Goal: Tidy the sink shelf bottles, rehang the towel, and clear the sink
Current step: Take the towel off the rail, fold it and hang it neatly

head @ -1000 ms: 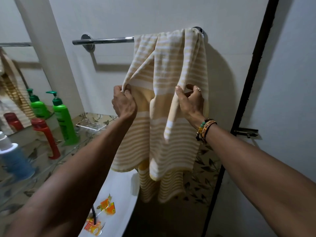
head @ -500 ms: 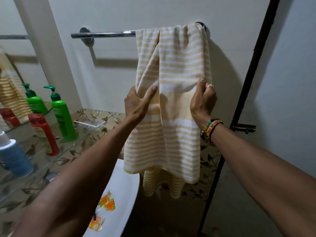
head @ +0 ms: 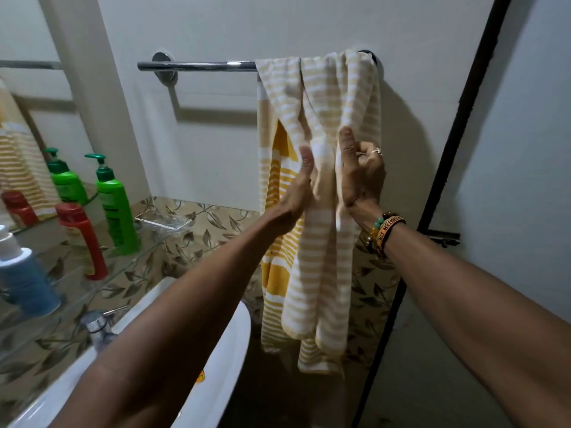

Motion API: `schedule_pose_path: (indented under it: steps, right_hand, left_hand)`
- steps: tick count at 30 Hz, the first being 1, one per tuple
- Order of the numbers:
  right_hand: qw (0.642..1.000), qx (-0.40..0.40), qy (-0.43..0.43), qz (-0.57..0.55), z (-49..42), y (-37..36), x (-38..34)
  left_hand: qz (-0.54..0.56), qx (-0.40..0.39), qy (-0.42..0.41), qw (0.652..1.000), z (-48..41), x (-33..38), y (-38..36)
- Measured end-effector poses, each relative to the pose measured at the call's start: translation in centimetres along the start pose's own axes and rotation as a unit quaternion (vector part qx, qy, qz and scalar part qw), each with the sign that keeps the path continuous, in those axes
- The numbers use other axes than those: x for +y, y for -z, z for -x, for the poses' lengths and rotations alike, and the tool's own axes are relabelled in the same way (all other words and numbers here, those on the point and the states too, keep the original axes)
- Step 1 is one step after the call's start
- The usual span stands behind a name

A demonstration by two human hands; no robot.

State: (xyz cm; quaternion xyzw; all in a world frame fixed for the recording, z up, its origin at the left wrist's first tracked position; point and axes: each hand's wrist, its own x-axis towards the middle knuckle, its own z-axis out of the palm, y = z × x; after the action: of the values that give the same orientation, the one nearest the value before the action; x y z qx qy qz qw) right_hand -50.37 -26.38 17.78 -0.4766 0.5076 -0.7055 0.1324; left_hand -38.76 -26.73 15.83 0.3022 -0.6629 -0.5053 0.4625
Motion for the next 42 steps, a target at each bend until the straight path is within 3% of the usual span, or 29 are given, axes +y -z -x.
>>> schedule_pose_path:
  steps: [3, 5, 9, 14, 17, 19, 22, 24, 26, 28, 30, 32, 34, 38, 42]
  right_hand:
    - [0.999, -0.036, -0.010, -0.013, -0.5, 0.4, 0.1]
    - [0.998, -0.058, 0.004, 0.037, -0.8, 0.7, 0.5]
    - [0.991, -0.033, 0.044, 0.119, -1.3, 1.3, 1.5]
    - [0.995, -0.037, 0.016, 0.092, -1.5, 1.7, 1.8]
    - [0.997, -0.047, -0.065, 0.001, -1.6, 1.9, 1.5]
    - [0.985, -0.104, -0.113, -0.077, -1.6, 2.0, 1.5]
    - [0.968, -0.193, -0.136, -0.088, -1.7, 2.4, 1.5]
    - [0.961, -0.207, -0.152, -0.100, -1.7, 2.2, 1.5]
    - [0.976, -0.150, -0.129, -0.088, -1.5, 1.7, 1.8]
    - [0.997, -0.044, -0.053, 0.015, -1.2, 1.6, 2.3]
    - [0.993, 0.041, 0.013, 0.112, -1.1, 1.8, 2.7]
    - [0.988, 0.054, -0.005, 0.148, -1.4, 1.9, 3.1]
    - [0.986, 0.005, -0.066, 0.156, -1.8, 1.8, 3.5]
    - [0.980, -0.104, -0.171, 0.007, -1.6, 0.9, 3.5]
    - [0.970, -0.117, -0.186, -0.108, -1.4, -0.8, 2.1]
  left_hand:
    - [-0.026, -0.041, -0.023, 0.999, 0.6, 0.2, -2.0]
    - [-0.046, -0.055, -0.046, 0.996, 0.9, -0.1, -2.8]
    - [-0.100, -0.086, -0.048, 0.990, 0.7, -1.2, -3.1]
    - [-0.174, -0.077, -0.047, 0.981, 0.5, -2.4, -3.3]
    - [-0.142, -0.039, -0.074, 0.986, 0.5, -2.8, -3.1]
    - [-0.119, -0.015, -0.085, 0.989, 0.1, -3.0, -2.7]
    - [-0.106, 0.033, -0.076, 0.991, -0.1, -3.3, -1.8]
    - [-0.098, 0.046, -0.046, 0.993, -0.2, -3.7, -1.2]
    - [-0.087, 0.103, 0.012, 0.991, -0.2, -3.7, -0.4]
    - [-0.095, 0.179, 0.060, 0.978, -0.3, -3.9, 0.7]
    - [-0.093, 0.267, 0.069, 0.957, -0.2, -4.0, 2.1]
    - [-0.071, 0.350, 0.057, 0.932, -0.2, -3.8, 3.5]
    - [-0.059, 0.396, 0.037, 0.916, -0.2, -3.3, 4.6]
    - [-0.007, 0.419, 0.002, 0.908, -0.3, -2.2, 4.3]
    - [0.020, 0.389, 0.001, 0.921, 0.0, -2.9, 3.9]
